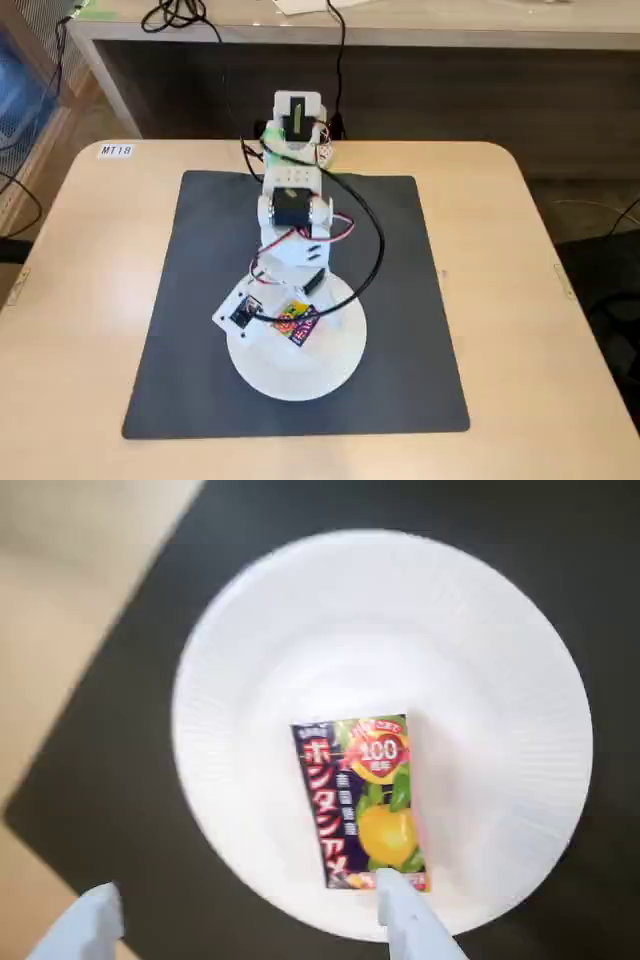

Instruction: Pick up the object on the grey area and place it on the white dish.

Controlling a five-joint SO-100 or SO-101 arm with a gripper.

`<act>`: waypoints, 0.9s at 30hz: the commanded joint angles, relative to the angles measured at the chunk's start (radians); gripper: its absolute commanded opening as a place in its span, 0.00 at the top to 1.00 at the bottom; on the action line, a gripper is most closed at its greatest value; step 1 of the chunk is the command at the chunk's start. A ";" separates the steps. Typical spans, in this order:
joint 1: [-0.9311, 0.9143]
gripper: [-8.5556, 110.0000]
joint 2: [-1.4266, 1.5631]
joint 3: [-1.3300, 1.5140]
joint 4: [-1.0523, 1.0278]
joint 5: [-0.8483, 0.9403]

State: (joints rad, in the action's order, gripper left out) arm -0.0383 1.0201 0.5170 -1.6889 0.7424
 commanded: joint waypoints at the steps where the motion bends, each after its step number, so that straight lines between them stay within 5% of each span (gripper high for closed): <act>1: -0.017 0.89 0.229 -0.041 -0.005 -0.196; 9: 0.057 0.93 0.569 0.334 0.057 -0.614; 14: 0.058 0.93 1.333 1.459 0.739 -0.781; 16: 0.029 0.93 1.577 1.773 0.859 -0.821; 27: -0.055 0.93 2.306 2.447 0.793 -0.828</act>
State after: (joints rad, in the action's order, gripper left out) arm -0.0782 3.1799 2.8916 -0.8590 -0.0798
